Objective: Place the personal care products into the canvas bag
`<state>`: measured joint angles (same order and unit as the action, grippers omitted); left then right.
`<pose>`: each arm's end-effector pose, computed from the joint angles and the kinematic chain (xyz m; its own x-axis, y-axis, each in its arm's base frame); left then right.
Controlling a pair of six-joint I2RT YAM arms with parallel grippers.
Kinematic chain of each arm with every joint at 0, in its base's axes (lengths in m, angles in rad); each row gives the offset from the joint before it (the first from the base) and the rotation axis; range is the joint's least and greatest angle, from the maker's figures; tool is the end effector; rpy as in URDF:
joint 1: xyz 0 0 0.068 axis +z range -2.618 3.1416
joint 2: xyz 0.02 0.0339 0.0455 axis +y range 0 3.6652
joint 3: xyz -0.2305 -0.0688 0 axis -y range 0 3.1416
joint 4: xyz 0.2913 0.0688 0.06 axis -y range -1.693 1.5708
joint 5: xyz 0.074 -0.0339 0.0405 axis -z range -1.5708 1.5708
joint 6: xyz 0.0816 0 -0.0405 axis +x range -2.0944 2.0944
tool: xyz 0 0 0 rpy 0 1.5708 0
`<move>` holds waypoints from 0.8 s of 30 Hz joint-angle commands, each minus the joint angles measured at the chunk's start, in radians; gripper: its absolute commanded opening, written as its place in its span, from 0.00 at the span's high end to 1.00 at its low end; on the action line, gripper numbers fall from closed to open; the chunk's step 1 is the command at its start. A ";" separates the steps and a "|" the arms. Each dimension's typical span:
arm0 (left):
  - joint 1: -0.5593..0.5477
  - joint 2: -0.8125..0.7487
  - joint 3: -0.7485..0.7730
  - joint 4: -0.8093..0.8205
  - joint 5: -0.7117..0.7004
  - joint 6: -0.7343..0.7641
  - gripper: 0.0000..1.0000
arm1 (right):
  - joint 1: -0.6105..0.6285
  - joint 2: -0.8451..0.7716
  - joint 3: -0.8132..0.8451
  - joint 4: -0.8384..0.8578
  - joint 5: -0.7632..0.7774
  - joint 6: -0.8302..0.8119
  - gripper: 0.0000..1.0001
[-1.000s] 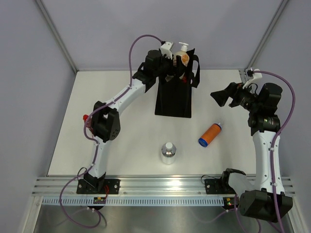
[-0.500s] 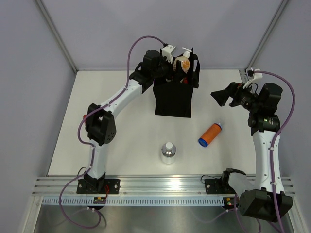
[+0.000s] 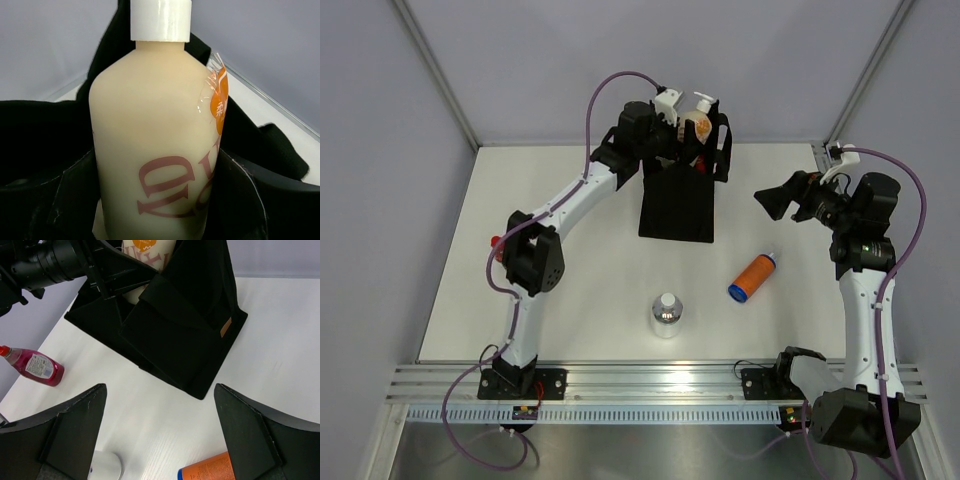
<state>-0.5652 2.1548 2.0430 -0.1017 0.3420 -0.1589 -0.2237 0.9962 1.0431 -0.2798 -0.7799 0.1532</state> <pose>0.4842 -0.3395 0.3010 -0.3003 0.0139 -0.9537 0.7432 0.6302 -0.2248 0.3163 -0.0131 0.3501 -0.3002 0.1796 -0.9368 -0.4691 0.8273 0.3089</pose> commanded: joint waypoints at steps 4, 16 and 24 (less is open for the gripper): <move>0.019 0.066 0.029 0.092 -0.101 -0.005 0.31 | -0.014 -0.013 -0.009 0.050 -0.025 0.002 0.03; 0.018 0.083 0.065 0.137 -0.090 0.001 0.10 | -0.020 -0.008 -0.018 0.062 -0.030 0.005 0.03; 0.018 0.096 0.101 0.162 -0.092 -0.016 0.11 | -0.025 -0.005 -0.020 0.065 -0.032 0.008 0.03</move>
<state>-0.5522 2.2276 2.0865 0.0330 0.2565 -0.1883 -0.2386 0.9962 1.0260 -0.2573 -0.7956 0.1539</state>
